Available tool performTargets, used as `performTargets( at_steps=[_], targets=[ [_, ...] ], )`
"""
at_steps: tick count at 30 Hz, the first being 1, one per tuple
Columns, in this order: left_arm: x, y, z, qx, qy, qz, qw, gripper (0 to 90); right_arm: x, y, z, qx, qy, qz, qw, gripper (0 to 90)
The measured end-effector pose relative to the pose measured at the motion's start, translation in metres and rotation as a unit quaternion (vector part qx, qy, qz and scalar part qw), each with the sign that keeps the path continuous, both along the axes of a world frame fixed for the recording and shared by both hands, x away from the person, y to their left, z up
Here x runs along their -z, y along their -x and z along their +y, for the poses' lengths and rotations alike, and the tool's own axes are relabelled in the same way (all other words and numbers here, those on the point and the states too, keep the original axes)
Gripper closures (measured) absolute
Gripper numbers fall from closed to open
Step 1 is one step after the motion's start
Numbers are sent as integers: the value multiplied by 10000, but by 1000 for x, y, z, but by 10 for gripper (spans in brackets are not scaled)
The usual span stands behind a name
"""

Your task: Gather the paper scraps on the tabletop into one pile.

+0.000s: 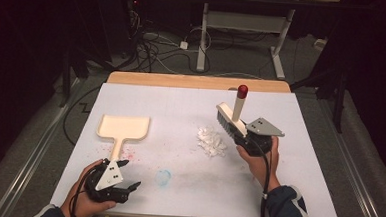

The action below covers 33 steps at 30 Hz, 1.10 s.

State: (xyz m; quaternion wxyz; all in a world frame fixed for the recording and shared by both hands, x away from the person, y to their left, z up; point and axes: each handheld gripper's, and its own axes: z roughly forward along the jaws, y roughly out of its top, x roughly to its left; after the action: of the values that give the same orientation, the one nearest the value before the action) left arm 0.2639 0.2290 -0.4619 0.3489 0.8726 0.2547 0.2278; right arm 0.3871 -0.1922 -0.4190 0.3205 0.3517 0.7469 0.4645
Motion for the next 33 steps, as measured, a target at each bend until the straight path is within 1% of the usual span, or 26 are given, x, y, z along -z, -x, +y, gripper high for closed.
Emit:
performTargets(
  at_steps=[3,4,6,7,8,9,10,12,14,16,19,20,23,24,26,27,30,32,33],
  targets=[
    [0,0,3,-88,50,-5,9999,239,-7,5,-6,-45,-36,-69,10000,673],
    [-1,-1,4,-132,38,-17,9999,239,-9,6,-8,-38,-32,-99,9999,673],
    [-1,-2,6,-275,67,-17,9996,237,-13,10,-11,-36,-52,-137,9999,673],
    [-1,-3,7,-384,69,40,9992,237,-15,12,-13,-33,-59,-140,9999,673],
    [-1,-5,9,-499,33,20,9987,237,-17,13,-15,-27,-52,-167,9998,674],
    [0,-7,10,-657,20,59,9978,235,-19,15,-17,-15,-69,-157,9999,673],
    [1,-9,12,-831,24,149,9964,235,-20,17,-19,-30,-76,-173,9998,674],
    [3,-13,15,-1152,-15,250,9930,235,-22,20,-24,-30,-77,-174,9998,673],
    [6,-20,19,-1405,70,426,9891,235,-25,24,-30,-8,-52,-186,9998,673],
    [7,-25,22,-1621,122,533,9853,232,-26,29,-37,9,-55,-185,9998,673],
    [9,-30,25,-1818,260,659,9808,226,-29,36,-48,85,-75,-164,9998,673],
    [9,-32,26,-1896,328,683,9789,222,-29,39,-52,89,-73,-184,9998,674],
    [10,-38,28,-2026,487,832,9745,220,-30,50,-60,178,-47,-256,9995,674],
    [11,-40,29,-2052,513,864,9735,220,-30,54,-62,217,-70,-262,9994,673],
    [13,-45,29,-2129,570,940,9709,220,-29,61,-66,221,-86,-243,9994,673],
    [13,-47,29,-2167,563,971,9698,220,-29,64,-68,202,-52,-268,9994,673],
    [15,-55,29,-2288,674,1062,9653,220,-26,71,-69,187,-15,-235,9995,673],
    [17,-60,29,-2380,680,1154,9620,232,-24,74,-70,159,-10,-203,9997,673],
    [19,-62,28,-2400,650,1202,9611,235,-23,74,-69,152,-5,-164,9997,673]
  ],
)
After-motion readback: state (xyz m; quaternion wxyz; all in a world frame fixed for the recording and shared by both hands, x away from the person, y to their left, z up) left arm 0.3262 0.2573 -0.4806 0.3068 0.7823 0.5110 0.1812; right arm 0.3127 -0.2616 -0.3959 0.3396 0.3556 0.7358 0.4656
